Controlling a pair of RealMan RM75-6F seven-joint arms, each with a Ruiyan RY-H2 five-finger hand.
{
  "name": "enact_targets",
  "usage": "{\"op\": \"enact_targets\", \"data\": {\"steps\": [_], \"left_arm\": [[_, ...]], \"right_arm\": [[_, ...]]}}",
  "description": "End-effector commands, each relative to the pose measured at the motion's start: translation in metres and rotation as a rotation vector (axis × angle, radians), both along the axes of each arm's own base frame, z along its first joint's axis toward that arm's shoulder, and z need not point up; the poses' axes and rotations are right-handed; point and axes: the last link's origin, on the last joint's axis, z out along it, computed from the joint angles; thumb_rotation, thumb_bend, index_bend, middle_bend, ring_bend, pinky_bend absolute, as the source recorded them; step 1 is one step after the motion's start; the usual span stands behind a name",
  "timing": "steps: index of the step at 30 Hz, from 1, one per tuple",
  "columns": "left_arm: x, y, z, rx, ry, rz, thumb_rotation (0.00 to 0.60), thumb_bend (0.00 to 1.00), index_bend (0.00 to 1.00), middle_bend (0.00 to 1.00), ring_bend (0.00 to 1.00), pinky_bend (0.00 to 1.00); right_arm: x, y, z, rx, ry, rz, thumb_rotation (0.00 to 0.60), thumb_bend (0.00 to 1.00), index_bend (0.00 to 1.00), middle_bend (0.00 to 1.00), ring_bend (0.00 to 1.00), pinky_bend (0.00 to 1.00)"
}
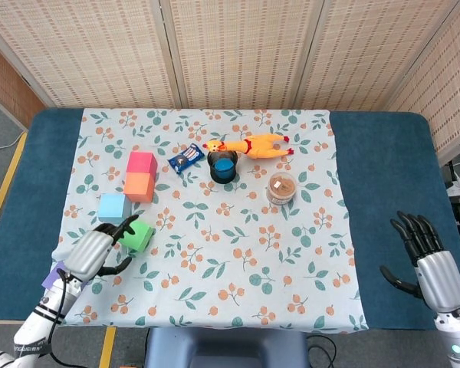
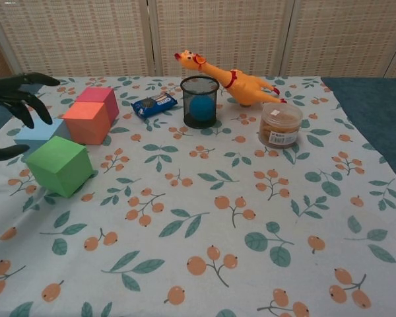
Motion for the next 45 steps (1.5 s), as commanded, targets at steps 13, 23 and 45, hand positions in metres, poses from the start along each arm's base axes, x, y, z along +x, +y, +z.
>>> {"op": "enact_targets", "data": {"steps": [13, 23, 45], "left_arm": [[-0.015, 0.085, -0.027, -0.078, -0.1, 0.095, 0.6, 0.37, 0.0, 0.15, 0.2, 0.12], [-0.012, 0.11, -0.046, -0.097, -0.086, 0.107, 0.6, 0.37, 0.0, 0.15, 0.21, 0.1], [-0.041, 0.148, -0.045, -0.07, 0.009, 0.285, 0.595, 0.36, 0.0, 0.26, 0.31, 0.14]], "right_arm": [[-0.002, -0.003, -0.006, 0.012, 0.016, -0.018, 0.6, 0.16, 0.0, 0.0, 0.0, 0.0], [-0.005, -0.007, -0.005, 0.008, 0.017, -0.031, 0.6, 0.16, 0.0, 0.0, 0.0, 0.0], [-0.005, -0.01, -0.002, -0.014, 0.014, -0.036, 0.6, 0.16, 0.0, 0.0, 0.0, 0.0]]}}
